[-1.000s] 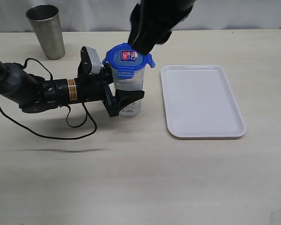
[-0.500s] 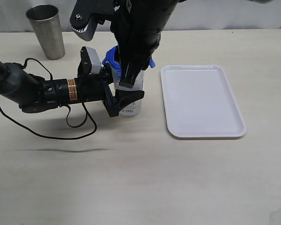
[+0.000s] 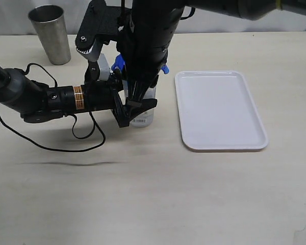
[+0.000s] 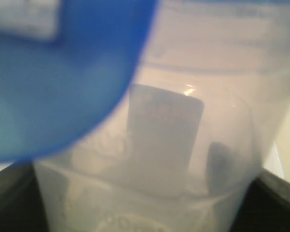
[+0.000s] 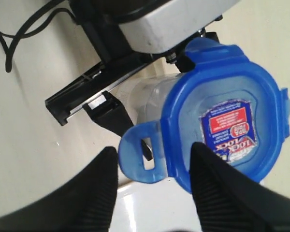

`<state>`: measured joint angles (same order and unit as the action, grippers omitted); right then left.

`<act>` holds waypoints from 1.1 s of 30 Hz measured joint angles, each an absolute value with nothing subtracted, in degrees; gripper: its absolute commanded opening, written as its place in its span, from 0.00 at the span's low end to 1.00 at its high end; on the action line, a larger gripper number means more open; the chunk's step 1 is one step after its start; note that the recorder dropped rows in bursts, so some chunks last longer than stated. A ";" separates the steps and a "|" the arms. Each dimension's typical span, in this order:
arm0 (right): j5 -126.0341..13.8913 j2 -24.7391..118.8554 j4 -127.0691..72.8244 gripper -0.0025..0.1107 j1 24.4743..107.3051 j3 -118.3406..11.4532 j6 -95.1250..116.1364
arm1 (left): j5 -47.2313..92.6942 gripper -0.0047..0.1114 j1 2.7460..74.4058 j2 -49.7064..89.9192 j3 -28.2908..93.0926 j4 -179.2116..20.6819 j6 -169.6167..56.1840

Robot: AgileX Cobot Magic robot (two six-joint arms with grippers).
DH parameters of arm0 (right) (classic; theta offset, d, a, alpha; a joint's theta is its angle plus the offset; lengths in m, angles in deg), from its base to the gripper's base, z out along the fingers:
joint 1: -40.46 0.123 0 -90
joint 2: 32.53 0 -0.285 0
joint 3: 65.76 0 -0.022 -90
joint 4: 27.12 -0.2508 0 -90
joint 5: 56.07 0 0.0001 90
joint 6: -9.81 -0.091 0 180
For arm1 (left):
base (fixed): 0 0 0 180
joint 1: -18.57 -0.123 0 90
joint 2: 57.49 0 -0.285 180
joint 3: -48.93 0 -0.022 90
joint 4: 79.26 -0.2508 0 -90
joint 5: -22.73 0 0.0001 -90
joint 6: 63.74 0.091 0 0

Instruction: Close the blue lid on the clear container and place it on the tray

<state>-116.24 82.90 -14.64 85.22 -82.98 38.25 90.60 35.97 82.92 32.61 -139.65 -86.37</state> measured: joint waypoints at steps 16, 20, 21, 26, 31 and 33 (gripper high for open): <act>-117.48 83.27 -16.60 0.42 85.22 -82.98 41.69 | 90.60 0.04 35.97 82.92 32.61 -139.86 -86.37; -118.15 83.27 -16.82 0.42 85.22 -82.98 42.54 | 90.60 0.04 35.97 82.92 32.61 -139.86 -86.37; -118.25 83.27 -16.94 0.42 85.22 -82.98 42.81 | 90.60 0.04 35.97 82.92 32.61 -139.86 -86.37; -118.54 82.30 -16.94 0.42 85.22 -82.98 43.19 | 90.60 0.04 35.97 82.92 32.61 -139.86 -86.37; -118.86 78.92 -16.94 0.42 85.22 -82.98 43.29 | 90.60 0.04 35.97 82.92 32.61 -139.86 -86.37; -118.86 77.69 -17.06 0.42 85.22 -82.98 43.29 | 90.60 0.04 35.97 82.92 32.61 -139.86 -86.37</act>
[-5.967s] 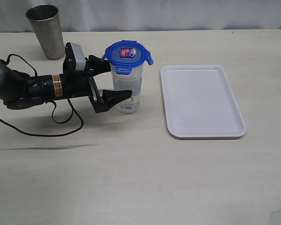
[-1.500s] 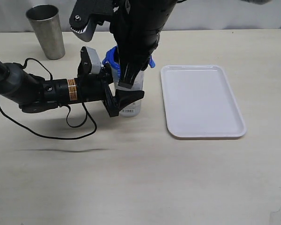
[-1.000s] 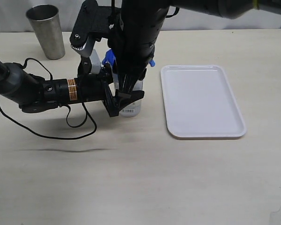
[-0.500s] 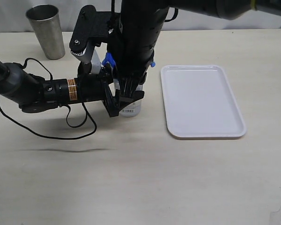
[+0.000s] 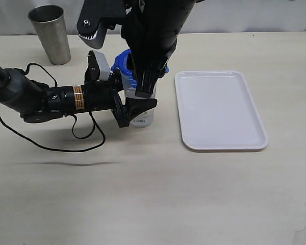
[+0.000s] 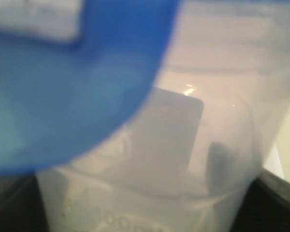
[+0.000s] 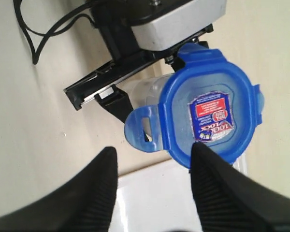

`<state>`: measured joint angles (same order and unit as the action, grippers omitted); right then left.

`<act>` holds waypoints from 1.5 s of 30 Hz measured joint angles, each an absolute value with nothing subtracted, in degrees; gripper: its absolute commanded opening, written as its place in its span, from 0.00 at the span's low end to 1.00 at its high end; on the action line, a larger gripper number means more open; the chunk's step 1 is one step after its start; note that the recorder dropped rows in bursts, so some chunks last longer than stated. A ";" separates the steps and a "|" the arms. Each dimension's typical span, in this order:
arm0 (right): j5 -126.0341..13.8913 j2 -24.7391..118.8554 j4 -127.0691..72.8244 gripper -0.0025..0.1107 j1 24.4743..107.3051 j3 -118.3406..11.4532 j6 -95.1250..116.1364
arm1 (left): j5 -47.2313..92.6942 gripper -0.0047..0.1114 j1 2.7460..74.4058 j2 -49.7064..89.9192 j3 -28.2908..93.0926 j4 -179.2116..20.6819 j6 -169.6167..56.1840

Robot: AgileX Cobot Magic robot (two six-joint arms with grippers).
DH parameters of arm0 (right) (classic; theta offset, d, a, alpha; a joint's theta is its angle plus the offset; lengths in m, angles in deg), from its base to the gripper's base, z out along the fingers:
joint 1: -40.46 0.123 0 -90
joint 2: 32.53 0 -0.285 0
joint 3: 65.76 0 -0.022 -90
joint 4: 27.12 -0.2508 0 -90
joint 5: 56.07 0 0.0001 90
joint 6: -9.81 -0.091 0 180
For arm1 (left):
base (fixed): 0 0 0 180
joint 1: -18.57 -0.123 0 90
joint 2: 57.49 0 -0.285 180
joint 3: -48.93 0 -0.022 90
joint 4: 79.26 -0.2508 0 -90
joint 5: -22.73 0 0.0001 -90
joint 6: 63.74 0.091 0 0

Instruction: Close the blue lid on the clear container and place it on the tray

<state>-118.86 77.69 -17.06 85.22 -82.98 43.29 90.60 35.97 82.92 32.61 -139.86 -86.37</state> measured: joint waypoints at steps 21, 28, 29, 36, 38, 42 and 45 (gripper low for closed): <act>-114.12 82.18 -14.43 0.42 84.56 -82.98 42.13 | 90.60 0.04 35.97 82.92 32.61 -139.96 -86.27; -114.55 84.33 -12.57 0.38 84.56 -82.98 42.13 | 90.60 0.04 35.97 82.92 32.61 -139.96 -86.27; -114.55 84.43 -12.47 0.38 84.56 -82.98 42.13 | 90.60 0.04 35.97 82.92 32.61 -139.96 -86.27; -114.60 85.40 -11.51 0.38 84.56 -83.20 42.26 | 90.60 0.04 35.97 82.92 32.61 -139.96 -86.37; -114.60 85.49 -11.51 0.38 84.56 -83.20 42.89 | 90.49 0.04 35.97 82.92 32.61 -139.96 -86.37; -114.49 85.88 -11.51 0.38 84.56 -83.41 43.28 | 90.49 0.04 35.97 82.92 32.61 -139.86 -86.37; -114.23 86.36 -11.41 0.38 84.56 -83.62 43.62 | 90.49 0.04 35.97 82.92 32.61 -139.86 -86.47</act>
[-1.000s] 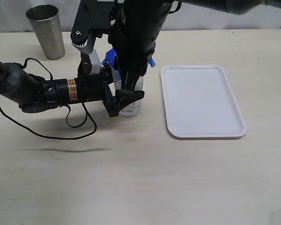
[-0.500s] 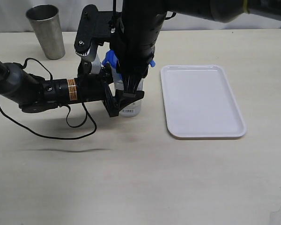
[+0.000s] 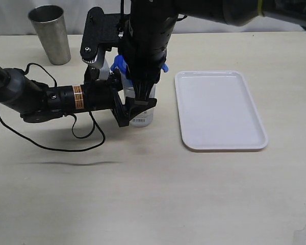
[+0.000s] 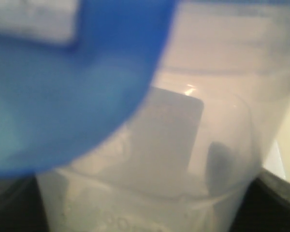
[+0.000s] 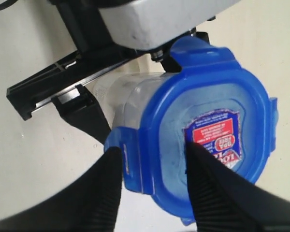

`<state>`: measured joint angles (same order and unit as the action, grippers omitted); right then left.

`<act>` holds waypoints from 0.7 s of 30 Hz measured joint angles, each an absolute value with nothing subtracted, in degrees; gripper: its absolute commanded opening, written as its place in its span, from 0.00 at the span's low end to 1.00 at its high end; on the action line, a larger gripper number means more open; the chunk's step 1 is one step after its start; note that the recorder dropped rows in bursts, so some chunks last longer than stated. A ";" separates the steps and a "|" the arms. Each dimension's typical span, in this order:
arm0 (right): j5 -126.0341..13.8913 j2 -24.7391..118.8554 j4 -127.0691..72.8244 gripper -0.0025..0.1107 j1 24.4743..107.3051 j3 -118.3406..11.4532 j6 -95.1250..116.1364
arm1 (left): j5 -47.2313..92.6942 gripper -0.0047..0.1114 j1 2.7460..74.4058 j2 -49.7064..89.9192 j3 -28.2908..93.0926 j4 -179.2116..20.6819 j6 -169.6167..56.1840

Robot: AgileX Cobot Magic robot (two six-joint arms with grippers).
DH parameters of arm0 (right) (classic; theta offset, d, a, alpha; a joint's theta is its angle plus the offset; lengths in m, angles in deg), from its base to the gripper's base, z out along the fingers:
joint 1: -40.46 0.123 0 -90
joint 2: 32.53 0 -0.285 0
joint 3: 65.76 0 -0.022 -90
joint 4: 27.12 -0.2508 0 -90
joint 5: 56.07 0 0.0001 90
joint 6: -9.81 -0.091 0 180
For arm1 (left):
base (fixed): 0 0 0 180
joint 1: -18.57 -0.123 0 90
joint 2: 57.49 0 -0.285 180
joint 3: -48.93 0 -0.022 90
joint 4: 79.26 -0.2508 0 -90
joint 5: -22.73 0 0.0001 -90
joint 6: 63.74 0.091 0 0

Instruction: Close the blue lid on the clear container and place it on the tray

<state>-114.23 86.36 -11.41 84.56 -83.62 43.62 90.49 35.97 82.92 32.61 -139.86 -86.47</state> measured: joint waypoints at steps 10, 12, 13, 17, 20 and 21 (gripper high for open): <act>-108.05 86.60 -7.58 0.33 84.91 -79.50 43.75 | 89.92 0.04 35.51 82.92 32.87 -138.72 -86.59; -106.13 86.19 -6.61 0.33 85.13 -78.18 43.64 | 89.73 0.04 35.43 82.92 32.87 -138.46 -86.59; -105.36 86.04 -6.30 0.33 85.13 -77.67 43.64 | 89.68 0.04 35.38 82.92 32.87 -138.29 -86.59; -102.67 85.80 -5.39 0.29 85.13 -76.08 43.48 | 89.38 0.04 35.29 82.92 32.89 -137.76 -86.59; -101.95 85.67 -4.97 0.26 85.13 -75.59 43.25 | 89.29 0.04 35.29 82.92 32.89 -137.57 -86.59; -101.70 85.67 -4.85 0.26 85.13 -75.59 43.25 | 89.29 0.04 35.29 82.92 32.89 -137.57 -86.59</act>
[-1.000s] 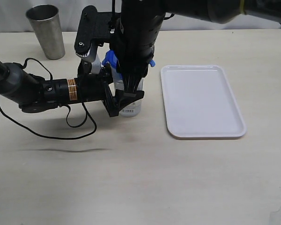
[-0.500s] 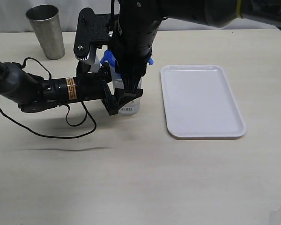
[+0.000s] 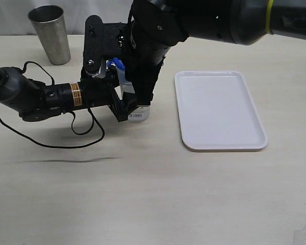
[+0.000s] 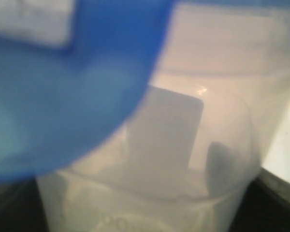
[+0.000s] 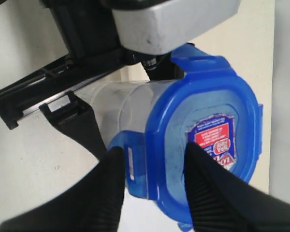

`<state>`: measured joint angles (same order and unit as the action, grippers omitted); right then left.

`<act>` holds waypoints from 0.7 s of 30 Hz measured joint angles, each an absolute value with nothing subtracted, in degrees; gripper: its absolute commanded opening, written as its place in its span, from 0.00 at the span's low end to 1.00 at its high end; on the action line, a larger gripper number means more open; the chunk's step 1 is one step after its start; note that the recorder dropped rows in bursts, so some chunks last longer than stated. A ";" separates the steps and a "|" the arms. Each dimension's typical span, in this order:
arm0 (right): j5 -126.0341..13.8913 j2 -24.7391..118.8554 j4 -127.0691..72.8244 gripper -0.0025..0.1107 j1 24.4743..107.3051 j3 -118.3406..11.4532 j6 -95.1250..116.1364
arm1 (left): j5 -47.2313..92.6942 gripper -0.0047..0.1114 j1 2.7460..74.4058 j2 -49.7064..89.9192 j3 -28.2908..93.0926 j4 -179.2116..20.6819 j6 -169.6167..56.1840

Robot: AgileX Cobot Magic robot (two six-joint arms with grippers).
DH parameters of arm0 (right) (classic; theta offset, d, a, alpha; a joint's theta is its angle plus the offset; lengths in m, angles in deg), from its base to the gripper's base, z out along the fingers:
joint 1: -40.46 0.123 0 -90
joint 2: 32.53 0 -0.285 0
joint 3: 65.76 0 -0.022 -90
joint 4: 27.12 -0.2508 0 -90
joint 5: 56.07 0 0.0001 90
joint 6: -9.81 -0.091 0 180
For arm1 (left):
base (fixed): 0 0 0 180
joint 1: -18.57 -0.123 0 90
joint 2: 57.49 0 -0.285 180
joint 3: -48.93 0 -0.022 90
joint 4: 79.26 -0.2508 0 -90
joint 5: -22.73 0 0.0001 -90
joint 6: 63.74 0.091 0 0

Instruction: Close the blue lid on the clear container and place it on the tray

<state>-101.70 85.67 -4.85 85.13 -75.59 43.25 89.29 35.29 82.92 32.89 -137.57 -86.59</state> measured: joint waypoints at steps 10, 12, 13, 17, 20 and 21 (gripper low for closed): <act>-99.84 85.67 -4.00 0.23 85.13 -75.17 41.42 | 89.01 0.04 35.01 82.92 33.01 -137.44 -86.59; -99.51 85.67 -3.79 0.23 85.13 -75.13 40.93 | 88.89 0.04 34.92 82.92 33.11 -137.44 -86.59; -99.41 85.67 -3.70 0.22 85.13 -75.13 40.83 | 88.89 0.04 34.99 82.92 33.24 -137.44 -86.59; -99.37 85.78 -3.60 0.21 85.13 -75.13 40.69 | 88.80 0.04 34.89 82.92 33.24 -137.44 -86.59; -99.71 85.90 -3.43 0.21 85.13 -75.13 40.79 | 88.80 0.04 34.89 82.92 33.24 -137.44 -86.59; -99.84 85.98 -3.33 0.21 85.13 -75.13 40.79 | 88.80 0.04 34.89 82.92 33.24 -137.44 -86.59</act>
<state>-99.84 85.98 -3.33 85.13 -75.13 40.79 88.80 34.89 82.92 33.24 -137.44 -86.59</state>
